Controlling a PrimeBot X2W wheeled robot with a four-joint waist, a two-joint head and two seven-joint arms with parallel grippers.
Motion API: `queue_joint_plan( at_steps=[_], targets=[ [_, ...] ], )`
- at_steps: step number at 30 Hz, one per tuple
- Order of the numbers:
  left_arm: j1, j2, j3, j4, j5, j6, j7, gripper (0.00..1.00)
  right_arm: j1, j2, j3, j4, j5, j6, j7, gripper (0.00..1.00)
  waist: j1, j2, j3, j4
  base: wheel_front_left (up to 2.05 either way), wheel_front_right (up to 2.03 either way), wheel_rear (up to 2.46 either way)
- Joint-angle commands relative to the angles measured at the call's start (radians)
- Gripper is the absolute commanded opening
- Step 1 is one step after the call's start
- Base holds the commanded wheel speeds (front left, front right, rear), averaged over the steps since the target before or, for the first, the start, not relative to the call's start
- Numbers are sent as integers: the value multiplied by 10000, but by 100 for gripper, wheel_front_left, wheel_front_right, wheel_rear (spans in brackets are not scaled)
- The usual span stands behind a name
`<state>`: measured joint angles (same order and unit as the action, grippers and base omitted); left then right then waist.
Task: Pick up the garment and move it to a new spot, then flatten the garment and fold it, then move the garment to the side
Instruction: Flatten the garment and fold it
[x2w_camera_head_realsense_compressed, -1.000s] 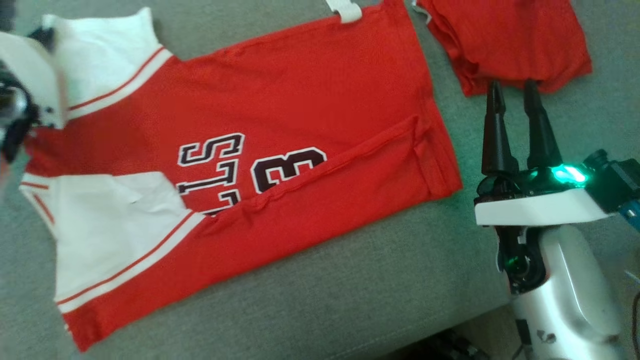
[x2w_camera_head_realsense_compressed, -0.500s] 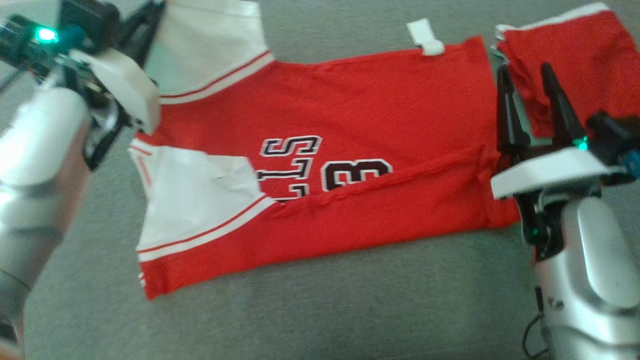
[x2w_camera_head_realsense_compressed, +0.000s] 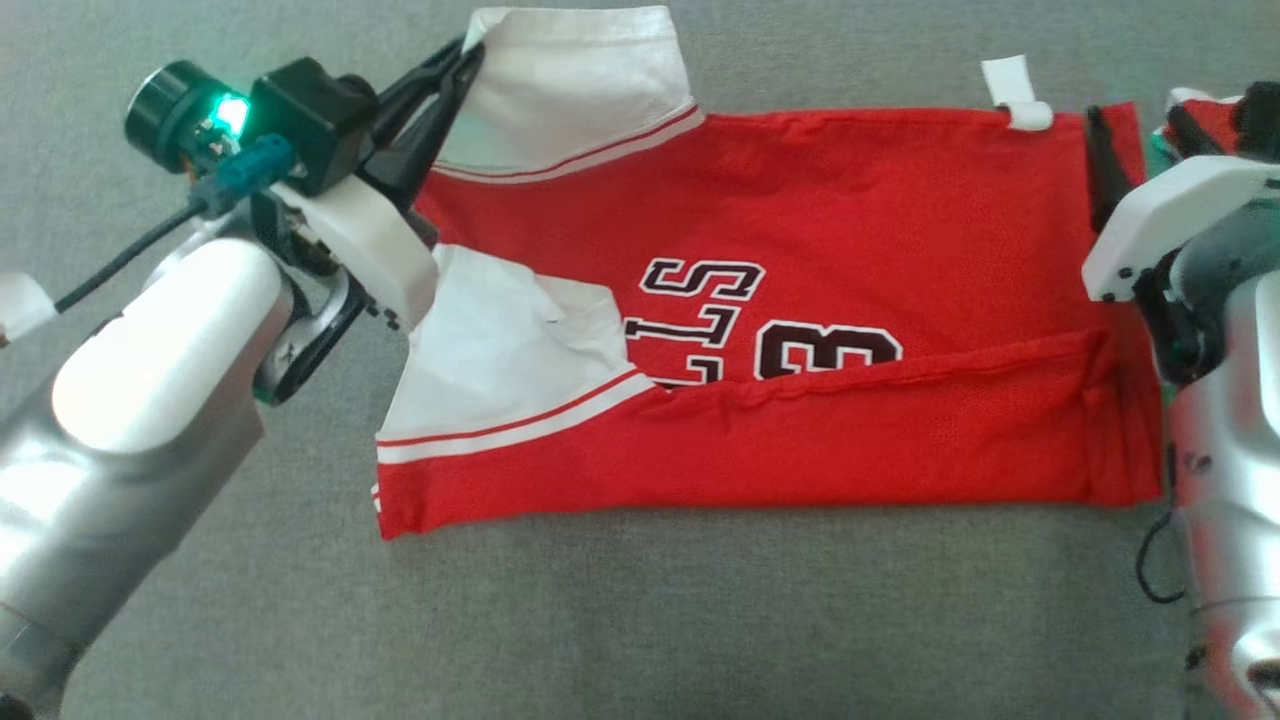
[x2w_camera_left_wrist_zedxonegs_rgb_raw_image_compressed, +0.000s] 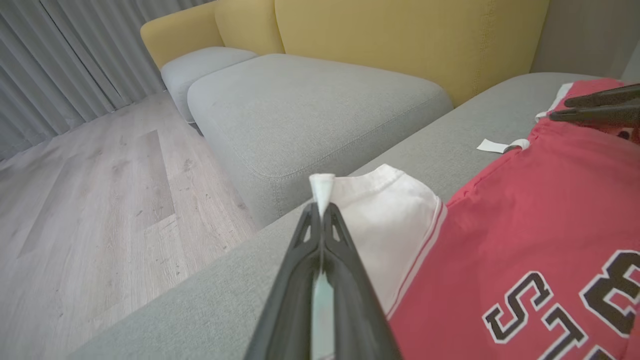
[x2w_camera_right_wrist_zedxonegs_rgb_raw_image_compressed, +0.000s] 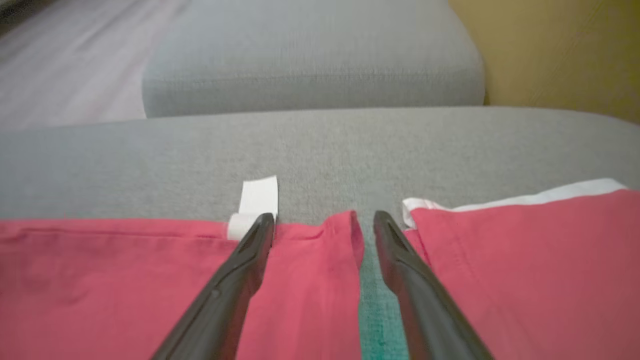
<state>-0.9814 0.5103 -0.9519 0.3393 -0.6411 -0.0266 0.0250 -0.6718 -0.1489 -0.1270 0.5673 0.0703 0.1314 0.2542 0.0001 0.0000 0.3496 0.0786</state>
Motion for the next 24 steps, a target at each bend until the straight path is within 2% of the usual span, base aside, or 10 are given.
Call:
queue_joint_plan(
  at_steps=[1,5,17,18,19,20,24],
  targets=[
    [-273,485,363,-421,111,87,83,0,-402,-135,85,59,-237,-7,95,100,-1,0,131,142,0,0,0],
    [-228,633,322,-989,112,214,293,0,-1021,-367,-56,1280,-659,-7,31,100,-1,0,324,269,0,0,0],
    [-302,783,304,-1422,96,333,439,0,-2144,-599,-161,3310,-1146,-7,-368,100,-1,0,741,370,0,0,0],
    [-313,787,301,-1424,93,334,445,0,-2217,-589,-134,3488,-1053,-7,-315,81,-1,0,755,374,0,0,0],
    [-329,792,303,-1414,85,335,454,0,-2289,-598,-106,3652,-966,-7,-273,33,-1,0,768,373,0,0,0],
    [-342,799,310,-1394,74,339,461,0,-2359,-621,-7,3783,-918,-7,-282,0,-1,0,776,368,0,0,0],
    [-359,855,351,-1270,39,388,475,0,-2600,-662,256,4001,-678,-7,-588,0,-1,0,756,295,0,0,0]
  ],
)
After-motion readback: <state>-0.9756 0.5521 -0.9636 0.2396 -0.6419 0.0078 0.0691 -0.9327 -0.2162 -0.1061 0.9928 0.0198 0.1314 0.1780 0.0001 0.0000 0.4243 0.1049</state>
